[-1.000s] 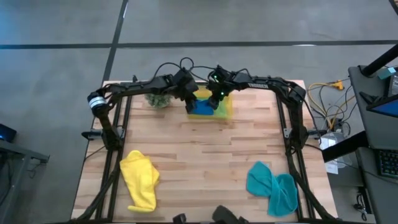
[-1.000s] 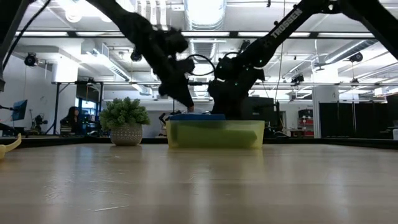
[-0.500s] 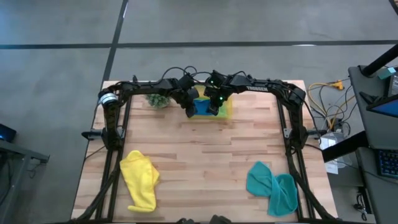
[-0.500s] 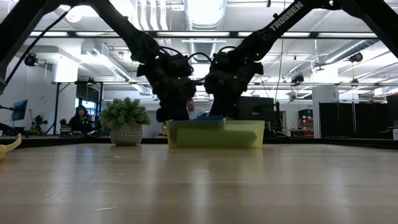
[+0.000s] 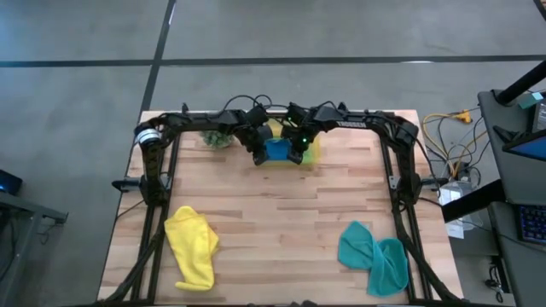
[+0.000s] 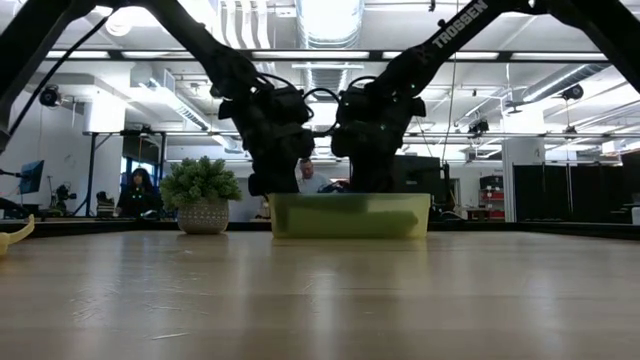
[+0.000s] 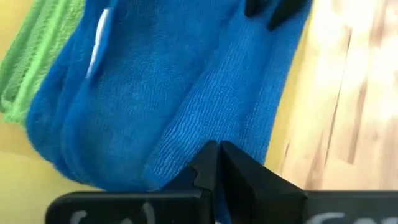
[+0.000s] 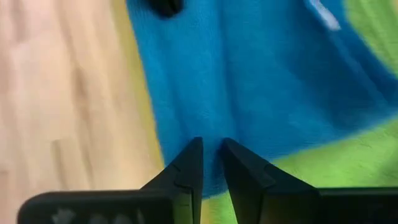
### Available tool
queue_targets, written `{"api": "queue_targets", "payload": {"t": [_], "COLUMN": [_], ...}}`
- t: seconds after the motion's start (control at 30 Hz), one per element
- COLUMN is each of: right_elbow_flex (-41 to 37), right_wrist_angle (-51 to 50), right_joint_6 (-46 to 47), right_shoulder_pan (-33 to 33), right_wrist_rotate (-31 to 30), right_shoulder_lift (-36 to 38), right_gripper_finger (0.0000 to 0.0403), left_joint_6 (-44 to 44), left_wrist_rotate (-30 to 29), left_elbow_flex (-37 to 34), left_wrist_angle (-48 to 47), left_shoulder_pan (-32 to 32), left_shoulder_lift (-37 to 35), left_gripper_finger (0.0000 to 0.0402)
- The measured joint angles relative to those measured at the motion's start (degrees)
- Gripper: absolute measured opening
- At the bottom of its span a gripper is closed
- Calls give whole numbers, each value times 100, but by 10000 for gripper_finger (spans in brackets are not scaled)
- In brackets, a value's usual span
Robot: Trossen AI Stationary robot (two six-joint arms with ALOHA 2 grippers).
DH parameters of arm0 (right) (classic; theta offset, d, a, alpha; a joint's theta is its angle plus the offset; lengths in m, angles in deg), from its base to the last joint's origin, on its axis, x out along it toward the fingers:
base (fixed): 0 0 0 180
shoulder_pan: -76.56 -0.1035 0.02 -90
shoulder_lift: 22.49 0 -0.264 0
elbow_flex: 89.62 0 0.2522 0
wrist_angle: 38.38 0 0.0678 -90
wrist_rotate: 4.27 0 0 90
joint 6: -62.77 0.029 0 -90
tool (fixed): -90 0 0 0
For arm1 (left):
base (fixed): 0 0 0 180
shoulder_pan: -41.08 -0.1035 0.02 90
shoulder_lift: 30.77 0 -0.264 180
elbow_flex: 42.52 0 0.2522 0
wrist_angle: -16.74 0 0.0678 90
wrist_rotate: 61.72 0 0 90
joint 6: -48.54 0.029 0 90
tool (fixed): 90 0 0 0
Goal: Fold microfiber towels
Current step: Put the blue towel into the yellow bin
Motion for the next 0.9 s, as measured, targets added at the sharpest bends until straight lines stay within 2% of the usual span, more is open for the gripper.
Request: {"api": "queue_targets", "payload": {"t": [0.13, 0.23, 0.4, 0.63, 0.77, 0.9], "right_elbow_flex": [15, 54, 81, 75, 72, 72], "right_wrist_angle": [-9, 31, 500, 1066, 973, 790], "right_joint_6": [91, 270, 674, 1102, 1215, 1467], "right_shoulder_pan": [-26, 14, 23, 8, 8, 8], "right_wrist_rotate": [-611, -743, -720, -725, -888, -1448], "right_shoulder_lift": [0, 55, 109, -121, -338, -357], "right_gripper_finger": [56, 56, 56, 56, 56, 56], "left_joint_6": [31, 70, 78, 17, 14, -25], "left_wrist_rotate": [-765, -1226, -1243, -1248, -1449, -2112], "left_elbow_flex": [-9, -5, 17, 14, 11, 8], "left_wrist_angle": [-118, -188, 109, 185, 113, -17], "left_shoulder_pan": [44, 38, 30, 45, 43, 55], "left_shoulder_lift": [-31, -164, -300, -106, -11, -123], "left_gripper_finger": [5, 5, 5, 5, 5, 5]}}
